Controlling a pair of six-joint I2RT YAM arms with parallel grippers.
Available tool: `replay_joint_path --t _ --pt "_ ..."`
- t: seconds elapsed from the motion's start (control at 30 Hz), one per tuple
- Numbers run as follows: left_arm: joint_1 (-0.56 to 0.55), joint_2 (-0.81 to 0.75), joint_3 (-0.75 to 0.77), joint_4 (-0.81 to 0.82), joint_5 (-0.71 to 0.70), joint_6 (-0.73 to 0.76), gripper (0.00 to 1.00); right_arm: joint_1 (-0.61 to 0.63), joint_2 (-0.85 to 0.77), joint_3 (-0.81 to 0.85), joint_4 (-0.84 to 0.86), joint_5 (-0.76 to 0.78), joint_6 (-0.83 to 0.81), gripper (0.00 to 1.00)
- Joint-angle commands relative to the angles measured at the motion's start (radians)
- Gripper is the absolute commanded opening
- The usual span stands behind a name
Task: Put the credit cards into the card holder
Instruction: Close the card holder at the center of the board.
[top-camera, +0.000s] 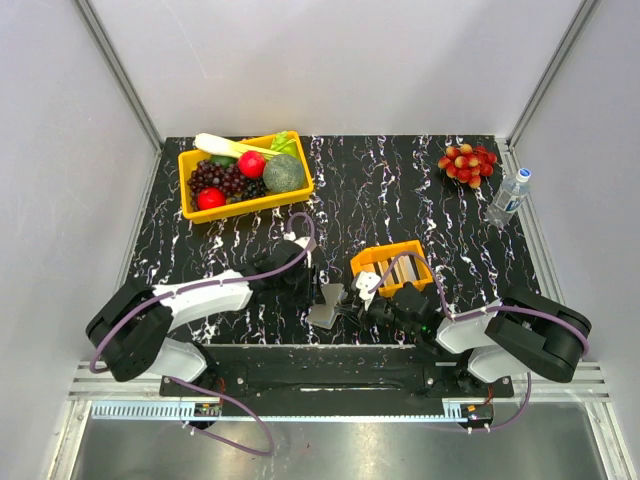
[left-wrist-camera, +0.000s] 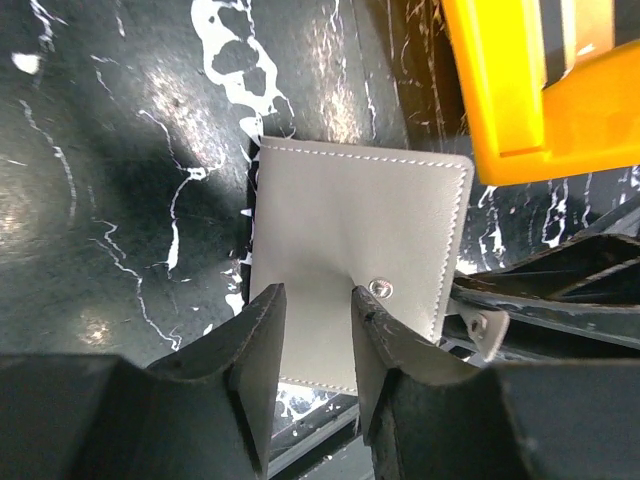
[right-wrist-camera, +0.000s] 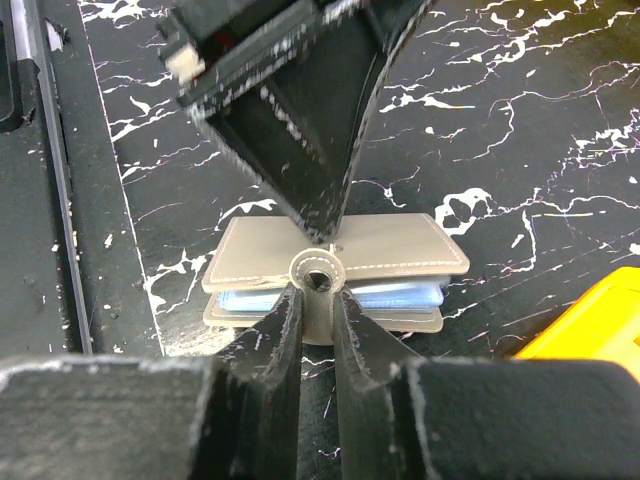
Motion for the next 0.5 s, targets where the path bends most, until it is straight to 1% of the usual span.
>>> replay_joint_path --t 0.0,0.1,0.2,0.23,0.27,0.3,0.33,0.4,0.47 --pt "-0.030 0.056 0.005 0.053 0.042 0.021 0.36 0.012 -0.002 -0.001 0.074 -0.020 -0.007 0.21" --pt "-0.044 0.092 0.013 0.050 0.031 0.014 0.36 0.010 -0.007 0.002 0.045 -0.018 -0.006 0.21" --pt "-0.049 0.124 0.022 0.046 0.026 0.012 0.35 0.012 -0.013 0.029 -0.049 -0.032 -0.006 0.24" --pt "-0.052 0.133 0.025 0.040 0.019 0.008 0.34 0.012 -0.018 0.052 -0.110 -0.038 -0.004 0.29" --pt "-0.053 0.139 0.027 0.033 0.011 0.000 0.34 0.012 -0.025 0.075 -0.171 -0.038 0.020 0.37" --pt "-0.053 0.145 0.025 0.030 0.005 -0.008 0.34 0.012 -0.042 0.104 -0.271 -0.035 0.049 0.43" --pt "-0.056 0.149 0.021 0.028 0.000 -0.014 0.33 0.012 -0.062 0.130 -0.313 -0.030 0.078 0.48" --pt "-0.059 0.149 0.010 0.027 -0.014 -0.032 0.33 0.012 -0.106 0.161 -0.429 -0.032 0.180 0.54" --pt "-0.062 0.147 -0.002 0.020 -0.033 -0.063 0.33 0.012 -0.165 0.169 -0.475 -0.024 0.249 0.57"
